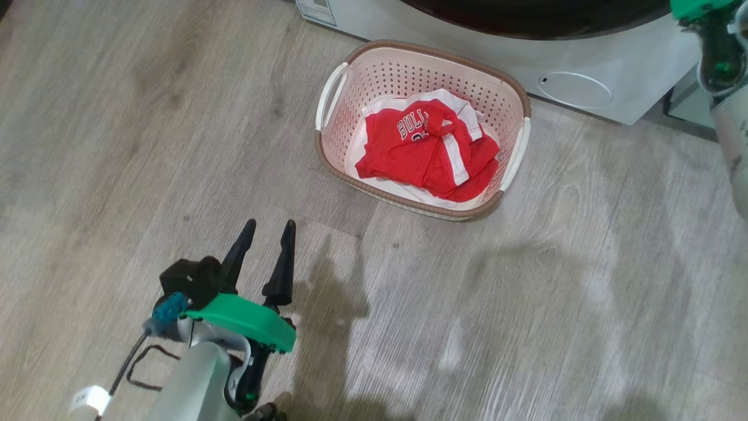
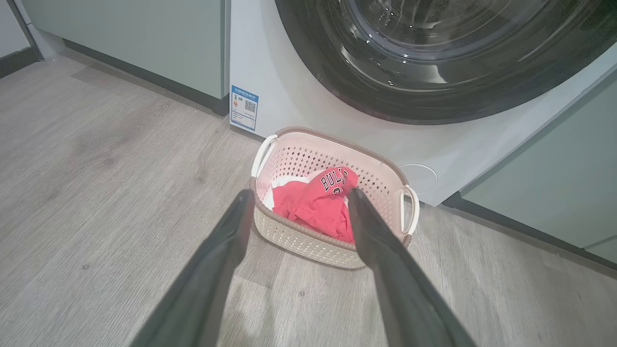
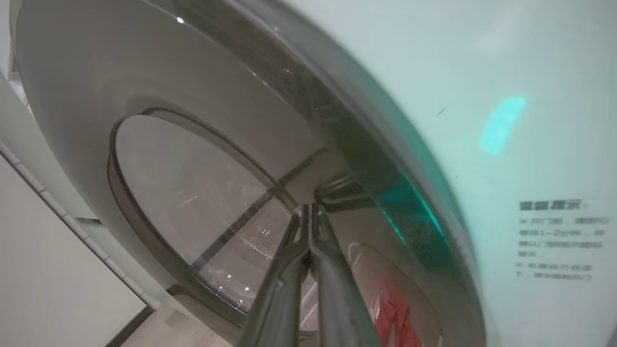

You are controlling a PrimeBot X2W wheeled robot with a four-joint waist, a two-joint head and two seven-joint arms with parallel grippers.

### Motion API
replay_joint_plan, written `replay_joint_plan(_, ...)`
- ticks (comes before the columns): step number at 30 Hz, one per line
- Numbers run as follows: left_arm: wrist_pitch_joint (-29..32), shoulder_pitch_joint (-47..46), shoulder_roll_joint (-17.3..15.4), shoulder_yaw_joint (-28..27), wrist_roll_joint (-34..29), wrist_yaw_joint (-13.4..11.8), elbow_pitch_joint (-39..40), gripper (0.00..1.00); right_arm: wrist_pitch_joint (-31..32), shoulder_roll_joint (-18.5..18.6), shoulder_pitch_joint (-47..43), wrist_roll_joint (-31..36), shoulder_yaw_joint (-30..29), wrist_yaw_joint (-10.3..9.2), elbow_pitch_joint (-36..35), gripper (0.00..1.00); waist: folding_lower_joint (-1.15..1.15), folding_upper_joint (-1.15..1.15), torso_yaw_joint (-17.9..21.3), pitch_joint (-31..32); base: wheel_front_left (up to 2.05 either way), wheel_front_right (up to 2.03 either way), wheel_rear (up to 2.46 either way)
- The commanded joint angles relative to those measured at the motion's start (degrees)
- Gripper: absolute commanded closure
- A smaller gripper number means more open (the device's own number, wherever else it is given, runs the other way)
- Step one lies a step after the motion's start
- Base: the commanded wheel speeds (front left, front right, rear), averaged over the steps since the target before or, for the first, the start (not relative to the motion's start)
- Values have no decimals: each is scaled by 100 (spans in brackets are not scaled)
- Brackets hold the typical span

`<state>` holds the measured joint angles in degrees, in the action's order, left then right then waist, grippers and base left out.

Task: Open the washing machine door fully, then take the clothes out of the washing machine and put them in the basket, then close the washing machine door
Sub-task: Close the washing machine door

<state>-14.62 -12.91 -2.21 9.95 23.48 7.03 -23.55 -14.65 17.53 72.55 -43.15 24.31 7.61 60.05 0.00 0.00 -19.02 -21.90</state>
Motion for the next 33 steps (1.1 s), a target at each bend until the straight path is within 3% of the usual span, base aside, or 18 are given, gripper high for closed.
replay_joint_plan(1,-38,-166,-67,-153,74,-44,135,0,-35,109,331,-111,-154,-12,-91,100,0,0,-18,-34,0,0,0)
replay_joint_plan(10,-38,-211,-67,-146,120,-68,110,0,-35,89,353,-99,-198,-12,-40,100,0,0,-25,11,0,0,0)
replay_joint_plan(19,-38,-86,-67,-509,-69,-31,5,0,-35,-121,-920,-41,-201,-12,-578,100,0,0,128,724,0,0,0)
replay_joint_plan(20,-38,-81,-67,-574,-127,-22,-14,0,-35,-171,-1105,-69,-193,-12,-643,87,0,0,161,822,0,0,0)
replay_joint_plan(21,-38,-78,-67,-648,-195,-13,-41,0,-35,-244,-1303,-133,-146,-12,-712,53,0,0,204,926,0,0,0)
replay_joint_plan(22,-38,-79,-67,-730,-263,-4,-76,0,-35,-293,-1486,-191,-78,-12,-786,3,0,0,255,1024,0,0,0)
replay_joint_plan(28,-38,-152,-67,-1155,-595,35,-203,0,-35,-357,-2240,-254,-120,-12,-1161,0,0,0,567,1442,0,0,0)
replay_joint_plan(33,-38,-243,-263,-1185,-543,44,-301,0,-35,-477,-3072,403,-718,-12,-1705,0,0,0,942,1790,0,0,0)
